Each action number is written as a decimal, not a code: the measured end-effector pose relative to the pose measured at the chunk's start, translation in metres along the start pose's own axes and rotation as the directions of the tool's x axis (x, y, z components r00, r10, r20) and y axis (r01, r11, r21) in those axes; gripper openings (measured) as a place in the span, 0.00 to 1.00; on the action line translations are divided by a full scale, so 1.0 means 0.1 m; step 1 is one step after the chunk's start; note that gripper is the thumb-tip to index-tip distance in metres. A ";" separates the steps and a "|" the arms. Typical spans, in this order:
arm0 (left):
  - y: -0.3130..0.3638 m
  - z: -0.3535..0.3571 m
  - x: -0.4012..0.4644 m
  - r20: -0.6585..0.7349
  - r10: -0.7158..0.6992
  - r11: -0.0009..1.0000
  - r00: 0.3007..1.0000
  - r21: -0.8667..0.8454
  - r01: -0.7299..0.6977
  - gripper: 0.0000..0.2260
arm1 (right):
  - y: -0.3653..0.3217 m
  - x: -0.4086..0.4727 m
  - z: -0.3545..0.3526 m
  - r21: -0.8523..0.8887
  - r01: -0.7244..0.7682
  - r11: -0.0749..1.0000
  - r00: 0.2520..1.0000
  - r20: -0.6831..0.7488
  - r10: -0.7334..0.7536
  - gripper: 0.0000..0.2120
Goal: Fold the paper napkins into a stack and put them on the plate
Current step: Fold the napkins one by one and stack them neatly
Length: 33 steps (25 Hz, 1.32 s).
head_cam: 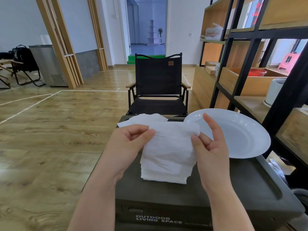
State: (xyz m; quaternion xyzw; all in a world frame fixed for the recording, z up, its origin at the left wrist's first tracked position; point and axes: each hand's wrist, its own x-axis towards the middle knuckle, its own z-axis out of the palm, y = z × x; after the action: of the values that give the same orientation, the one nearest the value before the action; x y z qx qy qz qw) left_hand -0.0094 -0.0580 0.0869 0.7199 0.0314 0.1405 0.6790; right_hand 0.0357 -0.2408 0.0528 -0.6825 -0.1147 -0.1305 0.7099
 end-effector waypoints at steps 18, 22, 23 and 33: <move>-0.14 -0.09 0.11 -0.336 0.062 0.997 0.940 0.058 -0.045 0.08 | 0.05 0.04 -0.08 0.001 -0.099 0.995 0.974 -0.203 0.097 0.17; -0.42 -0.42 0.18 -0.698 0.099 0.945 0.710 0.289 0.152 0.07 | 0.03 0.04 -0.15 -0.003 -0.078 0.997 0.982 -0.170 0.076 0.16; -0.51 -0.47 0.17 -0.713 0.088 0.892 0.696 0.368 0.264 0.07 | 0.01 0.04 -0.16 -0.001 -0.077 0.997 0.984 -0.159 0.076 0.16; -0.15 -0.19 0.03 -0.153 0.170 0.841 0.973 0.538 -0.063 0.15 | -0.13 0.01 -0.09 0.002 -0.037 0.999 0.998 -0.058 0.037 0.18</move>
State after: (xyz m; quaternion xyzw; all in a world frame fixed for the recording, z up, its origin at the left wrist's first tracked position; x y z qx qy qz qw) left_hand -0.0088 -0.0375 0.0737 0.8623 0.0912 0.2372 0.4381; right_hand 0.0323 -0.2500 0.0649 -0.6799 -0.0815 -0.1372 0.7157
